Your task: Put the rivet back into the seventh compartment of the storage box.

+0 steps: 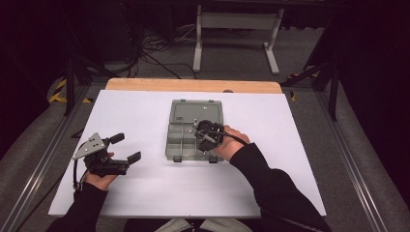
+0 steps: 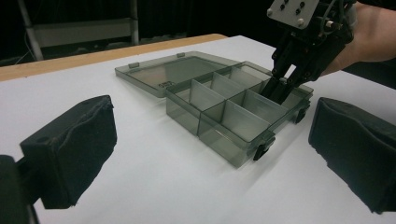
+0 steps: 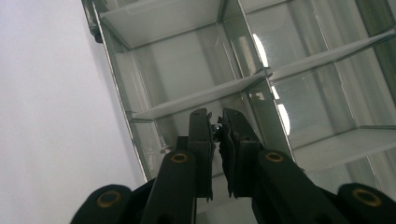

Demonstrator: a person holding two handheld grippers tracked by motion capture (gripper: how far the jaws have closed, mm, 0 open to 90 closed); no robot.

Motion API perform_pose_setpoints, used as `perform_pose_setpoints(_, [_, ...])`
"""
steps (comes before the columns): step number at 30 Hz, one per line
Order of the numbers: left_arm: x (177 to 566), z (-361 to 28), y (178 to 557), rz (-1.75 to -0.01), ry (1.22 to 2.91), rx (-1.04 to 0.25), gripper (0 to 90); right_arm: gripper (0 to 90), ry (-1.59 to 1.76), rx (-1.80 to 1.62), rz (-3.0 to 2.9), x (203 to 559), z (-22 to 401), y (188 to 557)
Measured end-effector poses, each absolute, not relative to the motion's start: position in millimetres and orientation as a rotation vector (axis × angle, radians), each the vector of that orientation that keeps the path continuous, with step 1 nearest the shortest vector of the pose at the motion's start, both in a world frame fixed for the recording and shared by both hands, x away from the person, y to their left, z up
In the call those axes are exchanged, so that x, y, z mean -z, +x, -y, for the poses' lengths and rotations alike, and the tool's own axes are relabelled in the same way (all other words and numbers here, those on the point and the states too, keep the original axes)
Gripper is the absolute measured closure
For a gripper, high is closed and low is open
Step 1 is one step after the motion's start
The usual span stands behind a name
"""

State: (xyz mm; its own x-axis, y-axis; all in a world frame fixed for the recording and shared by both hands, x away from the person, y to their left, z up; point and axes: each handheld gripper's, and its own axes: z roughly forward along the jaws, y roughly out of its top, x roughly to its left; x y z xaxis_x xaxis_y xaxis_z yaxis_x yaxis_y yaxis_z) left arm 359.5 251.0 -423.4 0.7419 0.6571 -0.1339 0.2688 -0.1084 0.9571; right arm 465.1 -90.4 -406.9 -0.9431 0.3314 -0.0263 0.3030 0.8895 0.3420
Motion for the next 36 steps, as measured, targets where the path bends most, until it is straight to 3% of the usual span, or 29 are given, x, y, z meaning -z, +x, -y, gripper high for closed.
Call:
perform_pose_setpoints(22, [423, -251, 359, -0.744, 1.689, -0.385, 1.5, 81.6, 0.483, -0.495, -2.986, 416, 88, 466])
perform_pose_setpoints(26, [423, -251, 360, -0.743, 1.689, -0.386, 1.5, 69.2, 0.485, -0.516, -2.963, 415, 89, 466])
perform_pose_setpoints(36, [424, -250, 361, -0.742, 1.691, -0.375, 1.0, 59.4, 0.497, -0.577, -2.905, 401, 93, 461])
